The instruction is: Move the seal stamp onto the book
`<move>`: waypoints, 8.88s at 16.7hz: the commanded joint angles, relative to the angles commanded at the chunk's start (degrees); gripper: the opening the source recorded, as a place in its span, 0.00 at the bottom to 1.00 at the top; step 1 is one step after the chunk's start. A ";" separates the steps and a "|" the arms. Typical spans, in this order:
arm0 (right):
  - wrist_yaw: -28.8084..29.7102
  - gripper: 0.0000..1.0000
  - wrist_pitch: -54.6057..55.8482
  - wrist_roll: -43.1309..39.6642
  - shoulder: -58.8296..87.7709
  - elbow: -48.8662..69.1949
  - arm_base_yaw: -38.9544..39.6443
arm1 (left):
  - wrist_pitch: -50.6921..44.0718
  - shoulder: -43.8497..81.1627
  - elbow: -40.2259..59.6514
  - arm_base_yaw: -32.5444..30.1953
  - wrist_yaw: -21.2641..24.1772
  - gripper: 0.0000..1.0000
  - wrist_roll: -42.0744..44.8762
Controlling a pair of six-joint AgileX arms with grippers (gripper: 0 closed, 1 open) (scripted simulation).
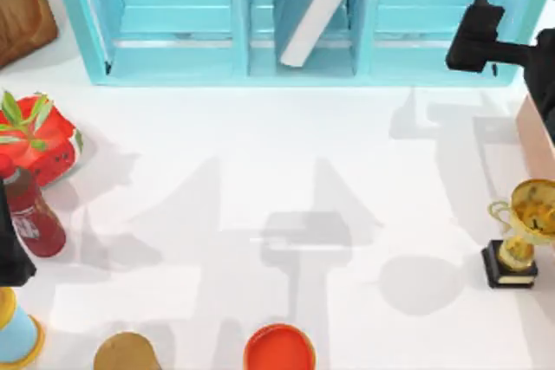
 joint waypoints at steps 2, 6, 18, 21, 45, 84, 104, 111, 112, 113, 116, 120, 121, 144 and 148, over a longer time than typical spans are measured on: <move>3.56 1.00 5.50 2.21 11.52 5.78 3.37 | 0.00 0.00 0.00 0.00 0.00 1.00 0.00; 10.12 1.00 15.94 6.51 32.04 16.81 9.50 | 0.00 0.00 0.00 0.00 0.00 1.00 0.00; 18.10 1.00 29.72 12.21 55.80 31.37 16.98 | 0.00 0.00 0.00 0.00 0.00 1.00 0.00; 17.94 1.00 29.52 12.16 55.75 31.30 16.67 | 0.00 0.00 0.00 0.00 0.00 1.00 0.00; 10.72 0.47 16.08 11.66 68.02 57.63 9.48 | 0.00 0.00 0.00 0.00 0.00 1.00 0.00; 28.27 0.00 -5.44 13.44 17.06 26.62 27.87 | 0.00 0.00 0.00 0.00 0.00 1.00 0.00; 5.52 0.00 11.71 -71.61 17.55 -1.37 22.21 | 0.00 0.00 0.00 0.00 0.00 1.00 0.00; -1.55 0.00 15.74 -90.52 14.47 -9.15 19.63 | 0.00 0.00 0.00 0.00 0.00 1.00 0.00; -1.69 0.00 15.82 -90.84 14.38 -9.30 19.57 | 0.00 0.00 0.00 0.00 0.00 1.00 0.00; -1.69 0.00 15.82 -90.84 14.38 -9.30 19.57 | 0.00 0.00 0.00 0.00 0.00 1.00 0.00; -1.63 0.00 15.61 -90.49 14.91 -9.39 19.86 | 0.00 0.00 0.00 0.00 0.00 1.00 0.00; -1.39 0.00 15.61 -90.59 14.02 -9.84 19.99 | 0.00 0.00 0.00 0.00 0.00 1.00 0.00; -1.32 0.00 15.60 -90.63 13.78 -9.98 20.02 | 0.00 0.00 0.00 0.00 0.00 1.00 0.00; -1.12 0.38 26.01 -90.44 22.57 -11.93 19.96 | 0.00 0.00 0.00 0.00 0.00 1.00 0.00; -1.12 0.68 26.01 -90.44 22.57 -11.93 19.96 | 0.00 0.00 0.00 0.00 0.00 1.00 0.00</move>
